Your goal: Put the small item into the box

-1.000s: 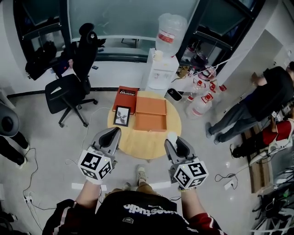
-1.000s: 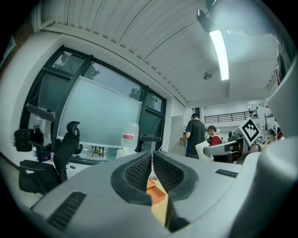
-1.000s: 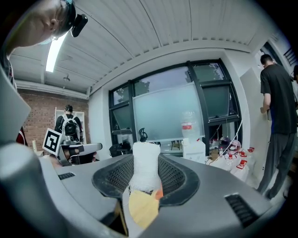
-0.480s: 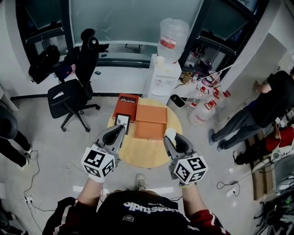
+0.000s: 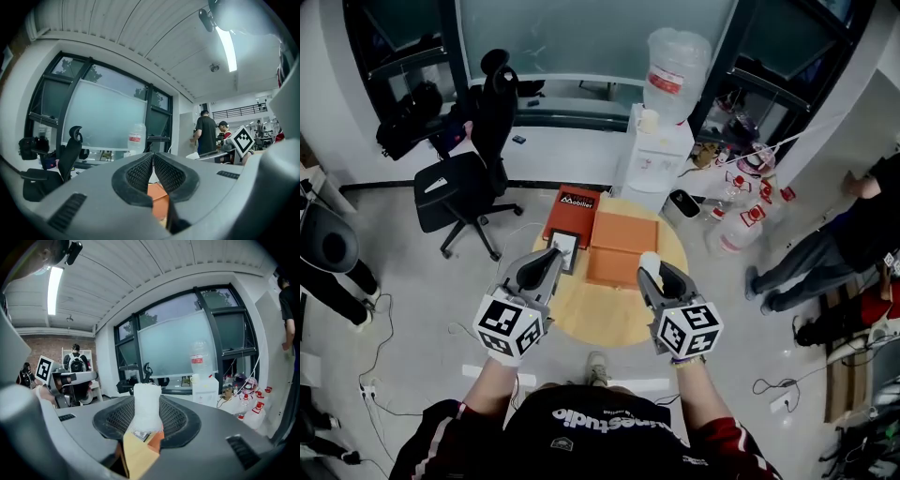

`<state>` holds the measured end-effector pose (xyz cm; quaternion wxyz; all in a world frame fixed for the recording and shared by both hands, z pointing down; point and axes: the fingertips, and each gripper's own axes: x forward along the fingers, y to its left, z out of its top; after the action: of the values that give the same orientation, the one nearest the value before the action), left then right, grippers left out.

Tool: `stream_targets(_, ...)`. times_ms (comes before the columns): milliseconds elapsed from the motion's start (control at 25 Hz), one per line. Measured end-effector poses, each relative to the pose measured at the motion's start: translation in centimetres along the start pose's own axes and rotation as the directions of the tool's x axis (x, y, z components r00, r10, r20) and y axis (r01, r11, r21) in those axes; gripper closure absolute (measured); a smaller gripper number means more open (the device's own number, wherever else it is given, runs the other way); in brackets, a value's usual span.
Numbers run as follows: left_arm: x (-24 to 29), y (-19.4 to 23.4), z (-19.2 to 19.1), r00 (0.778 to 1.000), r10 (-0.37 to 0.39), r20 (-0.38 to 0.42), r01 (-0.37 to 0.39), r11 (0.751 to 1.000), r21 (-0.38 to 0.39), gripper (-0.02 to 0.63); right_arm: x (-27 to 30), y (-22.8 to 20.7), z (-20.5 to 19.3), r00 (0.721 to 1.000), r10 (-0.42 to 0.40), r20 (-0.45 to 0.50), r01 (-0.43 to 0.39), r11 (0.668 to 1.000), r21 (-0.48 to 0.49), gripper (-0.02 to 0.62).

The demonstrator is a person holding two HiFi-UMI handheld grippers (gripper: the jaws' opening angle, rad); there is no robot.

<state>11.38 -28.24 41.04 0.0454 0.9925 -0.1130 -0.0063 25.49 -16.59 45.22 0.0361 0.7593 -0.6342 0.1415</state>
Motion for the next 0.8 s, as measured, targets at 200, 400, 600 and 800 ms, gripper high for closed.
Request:
stream_targets(200,0.4,1.3,-0.9,0.999,0.053,-0.012,-0.053,0.999,0.008,0.578,2.9,-1.0,-1.6,0.998,0.047,-0.032,-0.044,0.996,0.078,0.411)
stream_targets(400,0.7,1.6,-1.9,0.997,0.078,-0.018,-0.077,0.997,0.023,0.578,5.5,-2.0,-3.3,0.994,0.072,-0.077,-0.064,0.993,0.098,0.411)
stream_targets(600,1.2,2.1,-3.5,0.995,0.096,-0.033,-0.094,0.995,0.043,0.578,7.7,-2.5,-4.9,0.988,0.110,-0.111,-0.096,0.987,0.127,0.411)
stream_targets(800,2.4,2.0,-3.8,0.990,0.128,-0.051,-0.126,0.991,0.041,0.578,9.9,-4.3,-7.1,0.978,0.131,-0.161,-0.109,0.985,0.136,0.411)
